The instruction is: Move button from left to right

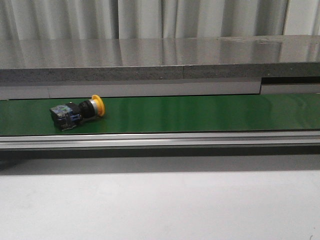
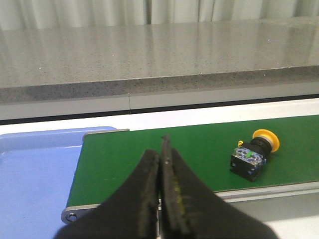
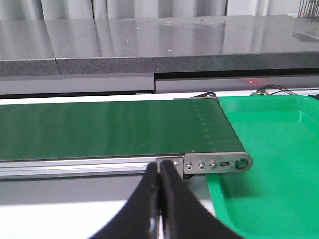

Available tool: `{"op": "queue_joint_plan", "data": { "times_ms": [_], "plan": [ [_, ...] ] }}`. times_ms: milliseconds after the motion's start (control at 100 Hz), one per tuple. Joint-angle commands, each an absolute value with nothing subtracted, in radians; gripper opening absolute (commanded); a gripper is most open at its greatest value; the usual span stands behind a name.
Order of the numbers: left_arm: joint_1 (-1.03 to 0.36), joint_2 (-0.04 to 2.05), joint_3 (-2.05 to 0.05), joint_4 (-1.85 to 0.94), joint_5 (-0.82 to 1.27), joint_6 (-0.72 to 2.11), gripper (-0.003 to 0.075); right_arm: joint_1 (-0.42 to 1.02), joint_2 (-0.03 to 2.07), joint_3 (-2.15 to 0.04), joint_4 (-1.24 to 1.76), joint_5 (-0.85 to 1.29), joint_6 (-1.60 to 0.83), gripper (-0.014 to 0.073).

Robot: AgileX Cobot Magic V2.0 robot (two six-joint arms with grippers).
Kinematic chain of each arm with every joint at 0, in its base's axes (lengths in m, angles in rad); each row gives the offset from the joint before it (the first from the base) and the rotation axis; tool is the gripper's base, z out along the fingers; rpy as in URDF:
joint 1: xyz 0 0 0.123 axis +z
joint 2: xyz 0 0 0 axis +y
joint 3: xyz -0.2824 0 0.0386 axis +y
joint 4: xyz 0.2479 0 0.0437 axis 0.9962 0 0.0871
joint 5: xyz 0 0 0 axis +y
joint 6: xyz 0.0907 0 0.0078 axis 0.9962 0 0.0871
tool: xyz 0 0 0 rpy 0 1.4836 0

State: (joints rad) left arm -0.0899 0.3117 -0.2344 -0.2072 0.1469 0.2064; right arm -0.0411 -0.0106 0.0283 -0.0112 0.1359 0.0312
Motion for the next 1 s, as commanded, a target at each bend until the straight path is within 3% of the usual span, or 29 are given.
{"op": "queue_joint_plan", "data": {
  "times_ms": [0,300,530,840,990],
  "plan": [
    [-0.094,0.319,-0.264,-0.219,0.065,0.205,-0.0020,-0.038,-0.029,0.013,-0.009,0.019,0.031,-0.0068],
    [-0.094,0.319,-0.264,-0.219,0.065,0.205,-0.0020,-0.038,-0.012,-0.077,-0.009,-0.070,0.031,-0.0068],
    [-0.094,0.319,-0.264,-0.219,0.065,0.205,-0.0020,-0.038,0.132,-0.291,-0.008,0.142,0.031,-0.0068],
    [-0.094,0.319,-0.264,-0.219,0.065,0.205,-0.0020,-0.038,0.485,-0.601,0.005,0.525,0.031,-0.0068],
    [-0.094,0.319,-0.264,-0.219,0.065,0.205,-0.0020,-0.038,0.630,-0.694,0.027,0.603,0.031,-0.0068]
  ]
}}
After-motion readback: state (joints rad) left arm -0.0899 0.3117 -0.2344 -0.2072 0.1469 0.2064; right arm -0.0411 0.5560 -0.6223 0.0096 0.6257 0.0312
